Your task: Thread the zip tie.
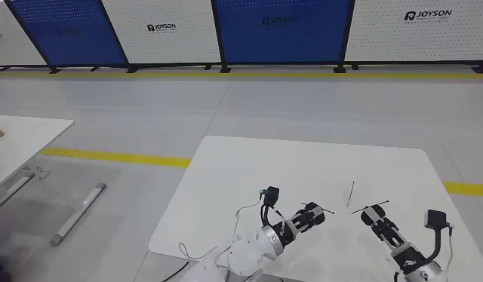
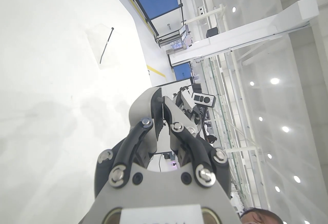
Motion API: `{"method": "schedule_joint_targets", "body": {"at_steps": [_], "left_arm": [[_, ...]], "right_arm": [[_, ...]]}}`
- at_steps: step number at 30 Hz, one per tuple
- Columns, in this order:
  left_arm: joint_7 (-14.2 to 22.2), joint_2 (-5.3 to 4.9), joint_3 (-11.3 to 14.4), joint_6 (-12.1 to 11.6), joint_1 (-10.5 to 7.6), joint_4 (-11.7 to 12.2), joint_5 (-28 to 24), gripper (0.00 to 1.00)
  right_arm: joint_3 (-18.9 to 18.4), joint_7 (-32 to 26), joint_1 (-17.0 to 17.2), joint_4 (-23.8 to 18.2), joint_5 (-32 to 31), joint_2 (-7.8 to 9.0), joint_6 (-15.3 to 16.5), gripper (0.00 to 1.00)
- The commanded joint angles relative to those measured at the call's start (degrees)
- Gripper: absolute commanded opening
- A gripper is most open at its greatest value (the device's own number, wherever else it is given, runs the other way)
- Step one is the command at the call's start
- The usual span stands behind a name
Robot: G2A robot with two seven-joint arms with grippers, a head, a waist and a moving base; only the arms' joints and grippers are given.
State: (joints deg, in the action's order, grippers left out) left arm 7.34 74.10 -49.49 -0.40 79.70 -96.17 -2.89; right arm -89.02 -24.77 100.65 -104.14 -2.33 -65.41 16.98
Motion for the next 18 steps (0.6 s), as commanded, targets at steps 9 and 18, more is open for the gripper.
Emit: {"method": "schedule_joint_targets", "body": {"at_steps": [9, 18], "left_arm": [[0.0, 0.0, 0.0, 0.0, 0.0, 0.0, 0.0, 0.0], [-3.83, 0.31, 1.07, 0.74, -0.08, 0.05, 3.26, 0.0]], "right_arm": [[-0.02, 0.06, 0.0, -0.01, -0.06, 0.0, 0.05, 0.0], [-0.02, 0.06, 0.0, -0.01, -0.06, 0.0, 0.05, 0.0]]}}
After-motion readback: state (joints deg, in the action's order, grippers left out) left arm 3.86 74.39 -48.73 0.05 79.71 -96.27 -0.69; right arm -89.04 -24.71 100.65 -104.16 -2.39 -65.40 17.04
